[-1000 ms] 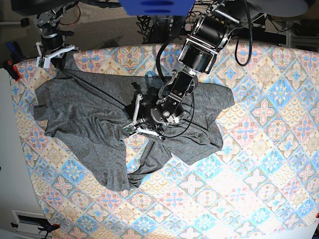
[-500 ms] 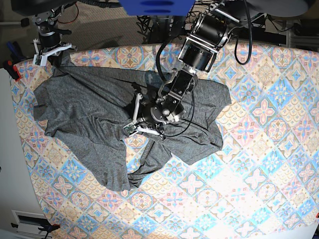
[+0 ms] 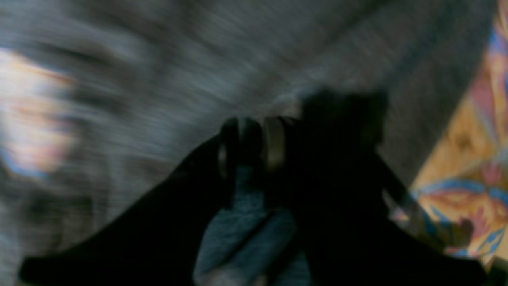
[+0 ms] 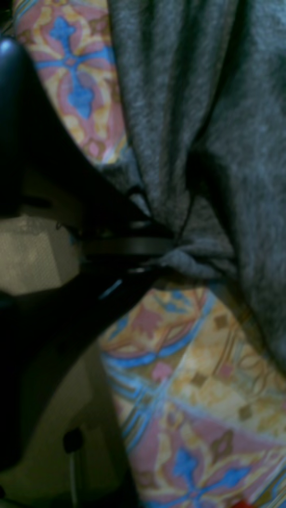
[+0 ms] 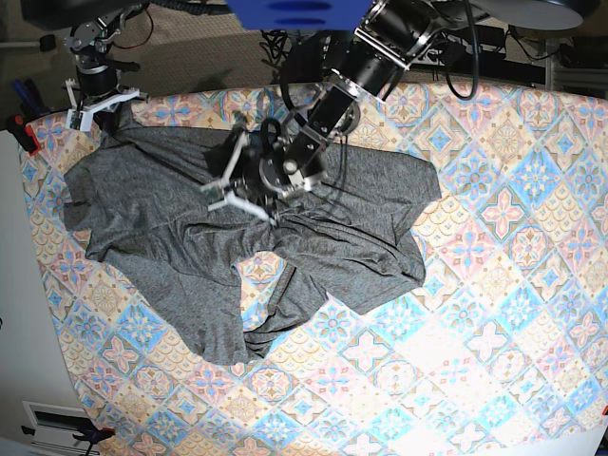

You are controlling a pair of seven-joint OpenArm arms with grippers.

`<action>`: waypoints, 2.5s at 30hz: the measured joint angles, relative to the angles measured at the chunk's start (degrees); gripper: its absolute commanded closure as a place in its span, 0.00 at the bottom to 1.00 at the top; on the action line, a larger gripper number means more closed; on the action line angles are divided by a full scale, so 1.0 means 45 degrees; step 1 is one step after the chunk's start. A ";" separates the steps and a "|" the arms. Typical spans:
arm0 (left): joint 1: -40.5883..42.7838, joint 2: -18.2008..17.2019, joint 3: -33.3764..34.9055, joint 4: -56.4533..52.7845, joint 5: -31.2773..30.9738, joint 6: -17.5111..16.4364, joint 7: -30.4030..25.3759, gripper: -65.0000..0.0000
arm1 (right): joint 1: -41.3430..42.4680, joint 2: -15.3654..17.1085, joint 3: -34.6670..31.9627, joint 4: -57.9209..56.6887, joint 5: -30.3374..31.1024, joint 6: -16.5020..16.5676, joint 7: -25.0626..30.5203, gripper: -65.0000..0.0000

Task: Layout the t-shirt on the table in an organized manner, then fold the t-shirt properly
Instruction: 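Swing the left gripper with held fabric across toward the shirt center, then swing the right gripper away from the shirt beside the table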

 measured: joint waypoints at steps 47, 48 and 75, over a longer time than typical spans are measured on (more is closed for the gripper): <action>-0.1166 -0.0874 -0.2365 -0.1953 -0.0573 -0.0228 -0.1506 0.83 | -0.0005 -0.0005 0.0777 -0.0078 0.0039 0.0189 -0.0078 1.00; -0.1175 -0.1010 -0.2365 -0.1948 -0.0617 -0.0272 -0.1651 0.83 | -0.0029 0.0005 0.0782 -0.0078 0.0039 0.0189 -0.0083 1.00; -0.1146 -0.1161 -0.2370 -0.1904 -0.0656 -0.0301 -0.1724 0.83 | 0.5134 0.1749 0.5489 -0.0389 -0.3541 0.0107 -0.1467 1.00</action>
